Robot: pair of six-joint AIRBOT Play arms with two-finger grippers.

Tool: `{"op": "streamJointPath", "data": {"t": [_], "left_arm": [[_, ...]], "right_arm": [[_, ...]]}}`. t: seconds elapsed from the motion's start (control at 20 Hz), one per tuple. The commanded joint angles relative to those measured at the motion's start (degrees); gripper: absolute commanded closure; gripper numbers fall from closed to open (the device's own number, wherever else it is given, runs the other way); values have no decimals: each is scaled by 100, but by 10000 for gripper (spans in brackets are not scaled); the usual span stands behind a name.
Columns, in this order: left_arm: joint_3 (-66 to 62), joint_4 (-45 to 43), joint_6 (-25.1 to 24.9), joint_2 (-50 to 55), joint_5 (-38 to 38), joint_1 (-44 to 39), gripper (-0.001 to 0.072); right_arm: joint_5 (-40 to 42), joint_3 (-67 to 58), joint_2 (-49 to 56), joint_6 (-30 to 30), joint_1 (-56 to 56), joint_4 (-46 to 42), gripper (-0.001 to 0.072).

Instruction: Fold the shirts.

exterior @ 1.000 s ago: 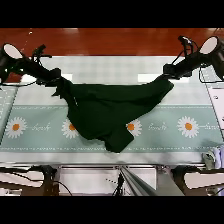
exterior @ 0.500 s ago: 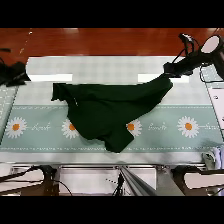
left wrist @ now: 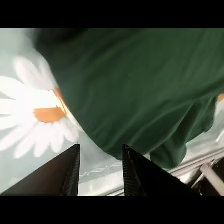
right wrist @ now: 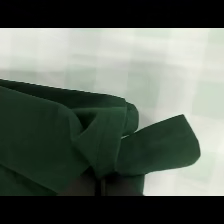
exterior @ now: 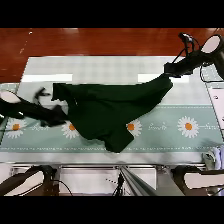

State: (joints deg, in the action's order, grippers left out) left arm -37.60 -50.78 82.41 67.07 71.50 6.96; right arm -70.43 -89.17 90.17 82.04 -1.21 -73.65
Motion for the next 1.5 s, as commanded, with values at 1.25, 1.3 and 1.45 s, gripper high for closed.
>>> {"op": "streamJointPath", "data": {"t": [1.25, 1.3, 1.45], "left_arm": [[1084, 330, -94, -608, -170, -748, 225], [1182, 387, -94, -608, -299, -748, 225], [1412, 885, -232, -474, -667, -811, 224]], "right_arm": [[-131, 2, -4, -243, 0, -7, 689], [-129, 2, -4, -249, 0, -7, 689], [-120, 2, -2, -267, 2, -9, 689]]}}
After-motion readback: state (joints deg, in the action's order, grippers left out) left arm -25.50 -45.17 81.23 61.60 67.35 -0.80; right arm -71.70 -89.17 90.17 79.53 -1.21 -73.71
